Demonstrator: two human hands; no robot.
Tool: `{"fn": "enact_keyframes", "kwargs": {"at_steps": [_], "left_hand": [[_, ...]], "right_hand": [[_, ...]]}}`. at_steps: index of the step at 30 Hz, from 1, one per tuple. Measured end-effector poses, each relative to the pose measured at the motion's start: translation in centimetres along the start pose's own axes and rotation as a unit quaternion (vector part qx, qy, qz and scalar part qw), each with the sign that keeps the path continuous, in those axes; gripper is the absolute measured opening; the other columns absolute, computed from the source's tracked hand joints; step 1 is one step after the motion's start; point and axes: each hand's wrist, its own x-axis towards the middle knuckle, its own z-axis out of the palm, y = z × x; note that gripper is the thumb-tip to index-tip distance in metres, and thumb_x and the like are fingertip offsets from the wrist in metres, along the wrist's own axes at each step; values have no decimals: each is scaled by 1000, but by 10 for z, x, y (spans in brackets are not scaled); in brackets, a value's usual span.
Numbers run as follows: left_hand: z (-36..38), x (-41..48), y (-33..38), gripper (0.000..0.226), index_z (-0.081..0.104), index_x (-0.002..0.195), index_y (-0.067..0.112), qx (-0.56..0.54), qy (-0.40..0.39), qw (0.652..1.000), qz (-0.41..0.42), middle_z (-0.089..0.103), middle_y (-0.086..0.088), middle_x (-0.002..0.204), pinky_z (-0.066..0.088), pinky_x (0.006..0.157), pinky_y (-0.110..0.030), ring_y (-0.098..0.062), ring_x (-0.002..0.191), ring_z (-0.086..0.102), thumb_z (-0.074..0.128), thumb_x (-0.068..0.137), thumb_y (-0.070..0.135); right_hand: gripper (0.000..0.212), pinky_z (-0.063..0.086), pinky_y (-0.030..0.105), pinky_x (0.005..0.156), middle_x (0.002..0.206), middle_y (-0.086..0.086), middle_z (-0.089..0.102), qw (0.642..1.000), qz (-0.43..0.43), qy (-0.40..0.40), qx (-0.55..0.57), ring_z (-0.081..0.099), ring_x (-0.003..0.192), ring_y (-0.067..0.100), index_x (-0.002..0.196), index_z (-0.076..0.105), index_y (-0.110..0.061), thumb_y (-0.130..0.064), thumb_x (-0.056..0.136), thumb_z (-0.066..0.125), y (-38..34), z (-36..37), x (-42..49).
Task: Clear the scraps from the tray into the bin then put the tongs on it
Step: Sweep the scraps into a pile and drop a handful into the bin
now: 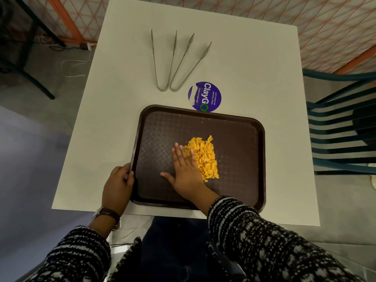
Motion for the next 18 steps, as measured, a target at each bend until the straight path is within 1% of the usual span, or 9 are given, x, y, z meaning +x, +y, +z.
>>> {"fn": "enact_keyframes", "kwargs": {"at_steps": [3, 5, 6, 8, 10, 12, 14, 16, 18], "left_hand": [[0, 1, 8, 37, 54, 123, 5, 17, 43, 999, 13, 61, -19, 112, 45, 85, -42, -35, 98, 56, 45, 88, 13], [4, 4, 23, 43, 51, 129, 6, 5, 64, 997, 30, 54, -17, 126, 39, 98, -42, -34, 112, 48, 48, 86, 11], [9, 7, 34, 44, 48, 131, 8, -11, 53, 998, 42, 50, -15, 131, 35, 102, -39, -32, 118, 44, 49, 87, 8], [24, 13, 62, 46, 45, 135, 11, -41, 6, 996, 73, 43, -11, 139, 27, 107, -31, -27, 127, 38, 50, 89, 7], [43, 20, 89, 47, 42, 137, 14, -64, -32, 992, 102, 39, -8, 144, 20, 108, -25, -23, 131, 33, 47, 91, 10], [63, 27, 112, 46, 38, 140, 16, -75, -56, 987, 128, 35, -6, 148, 15, 111, -23, -20, 136, 27, 43, 94, 15], [82, 37, 125, 46, 33, 142, 15, -77, -73, 983, 149, 29, -5, 152, 11, 117, -31, -18, 141, 21, 39, 97, 18], [99, 45, 131, 47, 29, 143, 13, -72, -83, 981, 162, 25, -7, 153, 7, 119, -37, -17, 143, 16, 35, 97, 21], [112, 48, 132, 49, 29, 143, 11, -71, -89, 978, 172, 24, -7, 153, -6, 118, -30, -15, 143, 11, 31, 96, 24]], "right_hand": [[78, -19, 39, 114, 158, 1, -10, 990, -21, 77, 115, -17, 144, 14, 150, 3, -12, -61, 91, 11, 12, -13, -17], [70, -18, 38, 115, 157, -3, -6, 972, 22, 134, 192, -15, 145, 11, 150, 11, -15, -56, 94, 17, 28, -13, -29], [68, -16, 38, 116, 157, -4, -5, 958, 57, 162, 230, -12, 145, 11, 150, 14, -16, -54, 94, 18, 37, -10, -34], [62, -7, 38, 118, 158, -3, -2, 914, 132, 197, 329, -6, 146, 15, 149, 19, -17, -50, 96, 23, 51, -1, -43], [56, 7, 40, 120, 159, -5, -2, 858, 196, 201, 431, 0, 147, 20, 148, 26, -16, -41, 98, 33, 57, 6, -46], [54, 16, 43, 119, 160, -4, 1, 823, 227, 218, 472, 6, 147, 21, 146, 31, -15, -38, 98, 36, 60, 13, -44], [60, 9, 38, 120, 159, -2, 8, 815, 218, 243, 478, 8, 147, 16, 146, 32, -12, -46, 96, 31, 58, 15, -38], [67, -2, 27, 120, 157, -2, 13, 818, 196, 251, 479, 10, 146, 11, 146, 31, -11, -53, 94, 26, 52, 16, -29], [65, -9, 18, 116, 156, -3, 14, 818, 189, 250, 483, 8, 146, 7, 147, 28, -9, -49, 94, 26, 45, 16, -21]]}}
